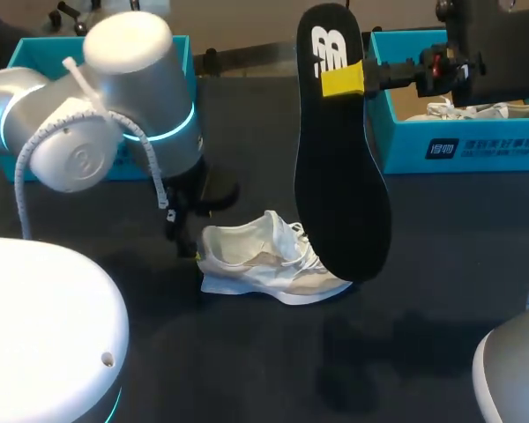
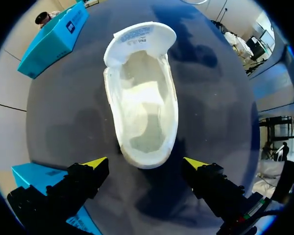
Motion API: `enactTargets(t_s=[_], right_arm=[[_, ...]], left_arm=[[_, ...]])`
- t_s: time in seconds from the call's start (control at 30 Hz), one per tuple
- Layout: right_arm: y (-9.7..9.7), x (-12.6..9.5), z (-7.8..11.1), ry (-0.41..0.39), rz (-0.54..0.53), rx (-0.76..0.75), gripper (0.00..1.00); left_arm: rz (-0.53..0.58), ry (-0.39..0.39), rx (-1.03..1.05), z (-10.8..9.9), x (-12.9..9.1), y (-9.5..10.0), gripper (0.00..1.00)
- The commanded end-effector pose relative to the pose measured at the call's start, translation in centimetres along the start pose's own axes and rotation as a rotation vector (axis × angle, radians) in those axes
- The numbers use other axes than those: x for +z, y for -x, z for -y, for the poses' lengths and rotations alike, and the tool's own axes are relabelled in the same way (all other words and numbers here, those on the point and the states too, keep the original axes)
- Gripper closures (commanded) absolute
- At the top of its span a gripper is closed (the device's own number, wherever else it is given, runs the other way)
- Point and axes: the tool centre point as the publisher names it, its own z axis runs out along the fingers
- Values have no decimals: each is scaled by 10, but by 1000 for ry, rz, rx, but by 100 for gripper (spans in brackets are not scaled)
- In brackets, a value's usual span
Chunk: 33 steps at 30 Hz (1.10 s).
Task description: Take the shoe out of the shoebox, open the shoe tongue, remove and reinsert the insole, then place the shoe into the shoebox
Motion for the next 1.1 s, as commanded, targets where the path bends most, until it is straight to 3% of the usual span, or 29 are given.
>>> enactTargets(t_s=[0.03,0.4,0.57,0.8,1.1], right_arm=[[0,3,-2,-2,2,3,100],[0,3,-2,-2,2,3,100],[0,3,-2,-2,2,3,100],[0,3,-2,-2,2,3,100],[0,3,-2,-2,2,3,100]], left_arm=[[1,22,5,1,-9,-1,0],[-5,16,11,0,-8,-3,0],[-11,-21,15,5,-17,-4,0],[12,-55,34,25,-27,-1,0],[19,-58,55,58,-20,5,0]])
